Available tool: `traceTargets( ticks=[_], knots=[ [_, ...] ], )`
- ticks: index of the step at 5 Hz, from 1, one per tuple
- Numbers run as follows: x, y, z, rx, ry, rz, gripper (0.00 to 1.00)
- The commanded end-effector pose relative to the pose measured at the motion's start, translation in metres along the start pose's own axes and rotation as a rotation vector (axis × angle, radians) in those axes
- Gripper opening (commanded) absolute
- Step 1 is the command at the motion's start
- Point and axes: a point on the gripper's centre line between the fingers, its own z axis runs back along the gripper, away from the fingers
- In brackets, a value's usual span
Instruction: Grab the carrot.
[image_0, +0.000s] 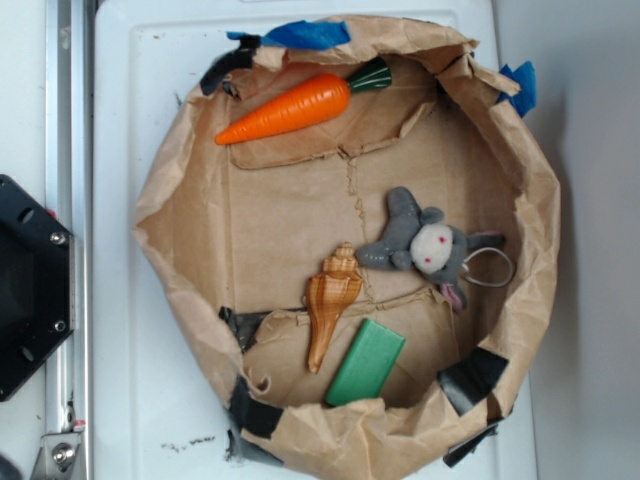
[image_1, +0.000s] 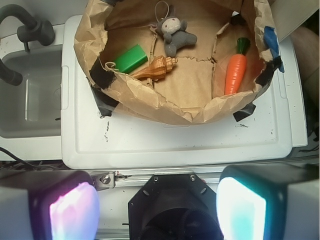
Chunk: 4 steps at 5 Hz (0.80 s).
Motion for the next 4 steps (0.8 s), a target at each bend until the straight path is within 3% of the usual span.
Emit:
traceTargets(
  ticks=[1,2,3,4],
  knots=[
    [0.000,0.000,0.000,0.000,0.000,0.000,1.00],
    [0.049,0.002,-0.015,0.058,-0.025,0.069,1.00],
    [0.081,0.009,-0.034,0.059,-0.013,0.122,1.00],
    [0.089,0.014,-0.042,0.070,-0.022,0.196,1.00]
  ],
)
